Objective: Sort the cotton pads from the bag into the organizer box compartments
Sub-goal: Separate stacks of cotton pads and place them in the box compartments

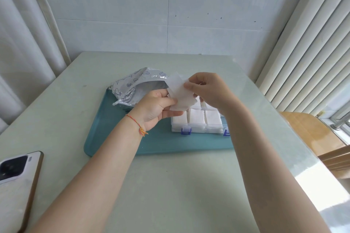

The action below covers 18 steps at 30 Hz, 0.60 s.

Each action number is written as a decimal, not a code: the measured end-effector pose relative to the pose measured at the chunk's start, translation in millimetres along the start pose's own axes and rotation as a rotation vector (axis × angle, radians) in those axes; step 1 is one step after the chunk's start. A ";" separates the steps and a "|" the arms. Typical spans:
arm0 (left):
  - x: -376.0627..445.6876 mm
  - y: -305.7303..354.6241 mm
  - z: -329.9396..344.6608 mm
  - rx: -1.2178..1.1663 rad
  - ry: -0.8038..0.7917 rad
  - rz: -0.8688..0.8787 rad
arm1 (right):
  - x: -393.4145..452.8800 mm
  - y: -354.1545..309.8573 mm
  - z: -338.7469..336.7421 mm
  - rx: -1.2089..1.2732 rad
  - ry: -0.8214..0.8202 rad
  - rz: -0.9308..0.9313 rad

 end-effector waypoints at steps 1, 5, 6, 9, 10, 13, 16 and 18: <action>0.2 -0.2 -0.2 0.000 0.004 0.000 | 0.6 0.1 -0.6 0.008 0.009 -0.004; -0.5 -1.1 0.1 0.045 -0.013 -0.007 | 0.0 -0.9 3.2 0.012 -0.016 -0.041; -1.0 -1.5 1.2 0.074 -0.032 -0.011 | -1.1 -2.0 4.1 0.008 -0.018 -0.058; -3.1 -4.0 4.9 0.143 -0.085 -0.033 | -3.3 -7.1 6.3 -0.011 0.013 -0.104; -3.1 -4.8 4.5 0.141 -0.077 -0.039 | -2.9 -8.2 4.7 -0.005 0.051 -0.110; -0.3 -5.2 -3.0 0.073 0.034 -0.036 | -0.5 -5.1 -11.4 0.095 0.213 -0.051; 3.5 -4.7 -16.2 -0.035 0.178 -0.006 | 1.6 5.8 -23.8 0.289 0.243 0.059; 4.2 -3.1 -17.6 -0.092 0.197 0.008 | 3.4 11.6 -16.4 0.435 0.098 0.143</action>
Point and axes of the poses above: each hand's wrist, its own x-axis towards the middle knuckle, its own z-axis out of the palm, y = z × x, the point moved 7 cm from there along x, towards the middle knuckle, and after that the axes turned 14 degrees about z, right-handed, at the moved point
